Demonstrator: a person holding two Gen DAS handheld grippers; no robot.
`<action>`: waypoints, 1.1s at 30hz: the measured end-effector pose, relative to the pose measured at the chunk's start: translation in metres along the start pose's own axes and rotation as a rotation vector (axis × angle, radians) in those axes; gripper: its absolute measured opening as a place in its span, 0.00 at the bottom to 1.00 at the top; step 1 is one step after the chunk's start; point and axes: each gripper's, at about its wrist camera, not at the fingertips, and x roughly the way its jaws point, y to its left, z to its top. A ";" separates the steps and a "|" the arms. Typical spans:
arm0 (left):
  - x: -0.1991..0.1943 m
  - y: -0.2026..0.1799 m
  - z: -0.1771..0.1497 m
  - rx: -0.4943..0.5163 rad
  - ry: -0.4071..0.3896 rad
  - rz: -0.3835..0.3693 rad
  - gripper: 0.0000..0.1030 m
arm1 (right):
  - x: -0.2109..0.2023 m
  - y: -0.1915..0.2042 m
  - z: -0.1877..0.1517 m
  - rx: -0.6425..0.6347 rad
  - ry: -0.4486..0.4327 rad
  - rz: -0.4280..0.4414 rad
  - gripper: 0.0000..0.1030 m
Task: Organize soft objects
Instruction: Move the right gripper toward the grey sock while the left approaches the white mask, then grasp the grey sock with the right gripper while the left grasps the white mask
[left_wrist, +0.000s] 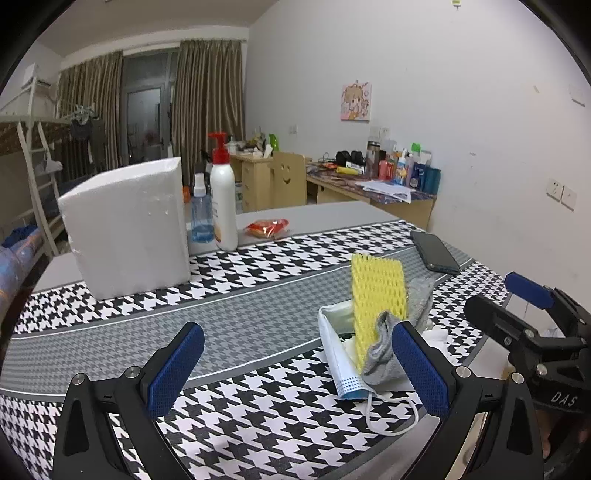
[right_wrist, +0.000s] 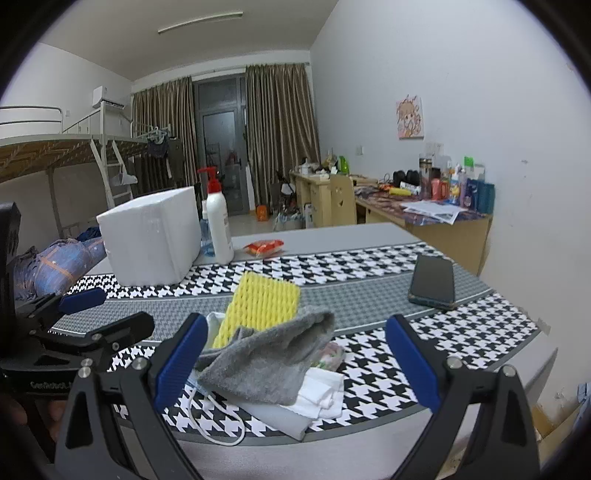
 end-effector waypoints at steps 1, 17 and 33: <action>0.001 0.000 0.000 0.001 0.002 -0.002 0.99 | 0.002 0.000 -0.001 0.000 0.006 0.002 0.96; 0.042 0.005 0.001 -0.029 0.119 -0.013 0.86 | 0.023 -0.005 -0.006 0.021 0.094 0.043 0.96; 0.076 -0.003 -0.005 -0.019 0.256 -0.079 0.56 | 0.040 -0.009 -0.012 0.068 0.151 0.111 0.96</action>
